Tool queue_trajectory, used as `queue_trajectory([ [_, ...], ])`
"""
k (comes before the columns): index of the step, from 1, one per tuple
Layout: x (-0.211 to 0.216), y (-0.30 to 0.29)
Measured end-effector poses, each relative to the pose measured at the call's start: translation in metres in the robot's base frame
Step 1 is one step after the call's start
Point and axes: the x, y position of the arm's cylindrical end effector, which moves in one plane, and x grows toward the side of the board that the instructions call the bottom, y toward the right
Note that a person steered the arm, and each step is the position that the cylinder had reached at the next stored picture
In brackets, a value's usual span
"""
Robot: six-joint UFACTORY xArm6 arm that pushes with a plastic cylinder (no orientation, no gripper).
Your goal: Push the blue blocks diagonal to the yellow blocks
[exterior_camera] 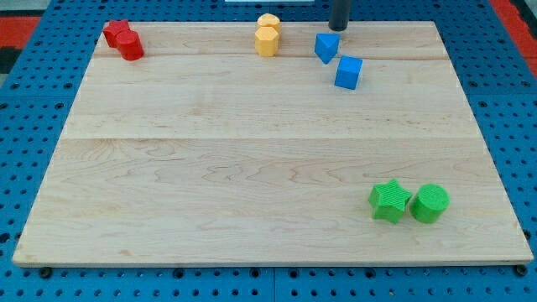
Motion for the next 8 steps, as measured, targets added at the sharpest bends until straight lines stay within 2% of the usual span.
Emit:
queue_trajectory([
  [2,0.053,-0.077],
  [3,0.04,-0.063],
  [4,0.004,-0.064],
  [5,-0.001,-0.021],
  [8,0.054,-0.012],
])
